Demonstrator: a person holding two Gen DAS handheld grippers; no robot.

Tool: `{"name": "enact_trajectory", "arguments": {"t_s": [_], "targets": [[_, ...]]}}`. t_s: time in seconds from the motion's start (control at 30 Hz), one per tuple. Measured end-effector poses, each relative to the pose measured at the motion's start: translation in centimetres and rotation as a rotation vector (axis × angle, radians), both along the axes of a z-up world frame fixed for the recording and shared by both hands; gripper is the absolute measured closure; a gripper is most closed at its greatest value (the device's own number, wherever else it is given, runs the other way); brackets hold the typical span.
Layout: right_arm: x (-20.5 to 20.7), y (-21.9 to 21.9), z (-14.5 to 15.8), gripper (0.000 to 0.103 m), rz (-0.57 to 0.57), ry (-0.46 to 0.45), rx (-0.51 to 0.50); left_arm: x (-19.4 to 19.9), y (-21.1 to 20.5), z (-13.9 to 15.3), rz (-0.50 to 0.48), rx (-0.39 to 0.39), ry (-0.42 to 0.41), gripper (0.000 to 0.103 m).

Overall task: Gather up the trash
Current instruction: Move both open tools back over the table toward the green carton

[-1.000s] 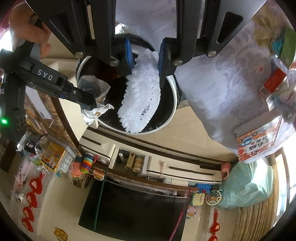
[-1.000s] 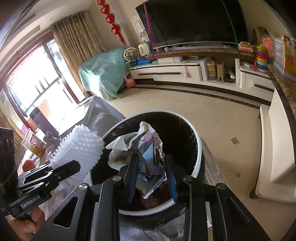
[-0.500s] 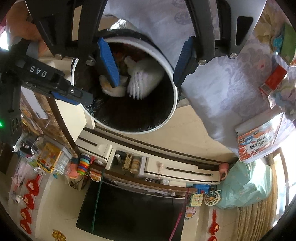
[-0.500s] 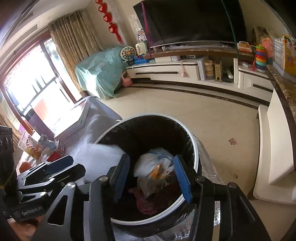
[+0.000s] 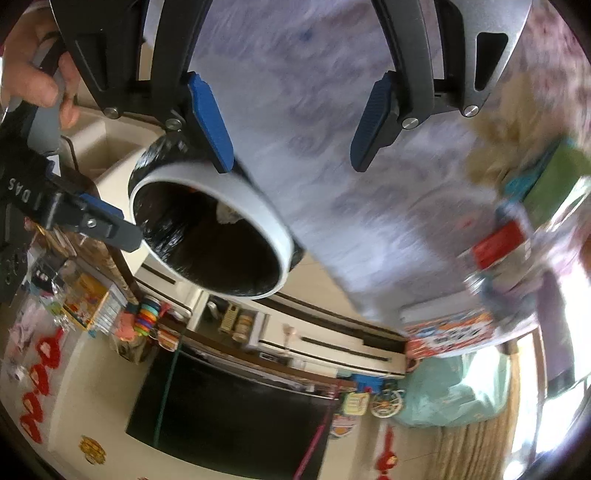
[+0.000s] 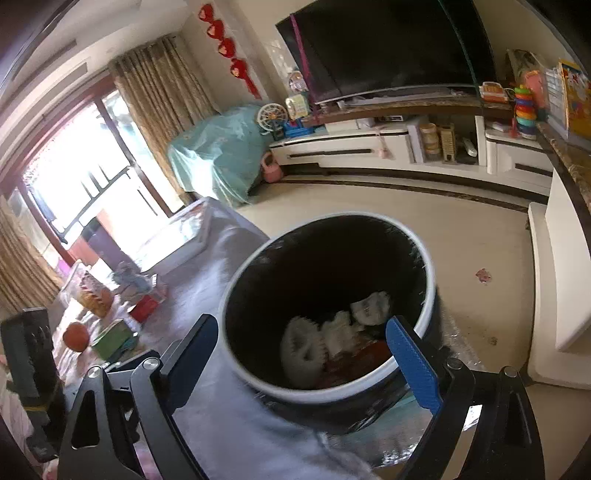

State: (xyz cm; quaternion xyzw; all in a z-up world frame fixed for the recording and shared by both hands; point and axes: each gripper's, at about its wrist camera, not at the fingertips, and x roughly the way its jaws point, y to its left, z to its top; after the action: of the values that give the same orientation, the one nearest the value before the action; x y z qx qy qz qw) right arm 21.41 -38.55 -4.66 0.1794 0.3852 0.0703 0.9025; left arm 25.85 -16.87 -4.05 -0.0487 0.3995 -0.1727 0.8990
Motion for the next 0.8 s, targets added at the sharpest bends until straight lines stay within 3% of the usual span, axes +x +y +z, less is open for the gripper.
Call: {"name": "enact_trajectory", "arguments": {"t_s": [0.5, 0.8], "targets": [[-2.2, 8.0, -0.7, 0.009, 0.142, -0.001, 0.055, -7.6, 10.5, 0.0, 0.196, -0.065, 0.026, 0.038], [-2.8, 11.9, -1.6, 0.009, 0.207, 0.015, 0.061, -10.1, 14.1, 0.5, 0.279, -0.071, 0.029, 0.038]]}}
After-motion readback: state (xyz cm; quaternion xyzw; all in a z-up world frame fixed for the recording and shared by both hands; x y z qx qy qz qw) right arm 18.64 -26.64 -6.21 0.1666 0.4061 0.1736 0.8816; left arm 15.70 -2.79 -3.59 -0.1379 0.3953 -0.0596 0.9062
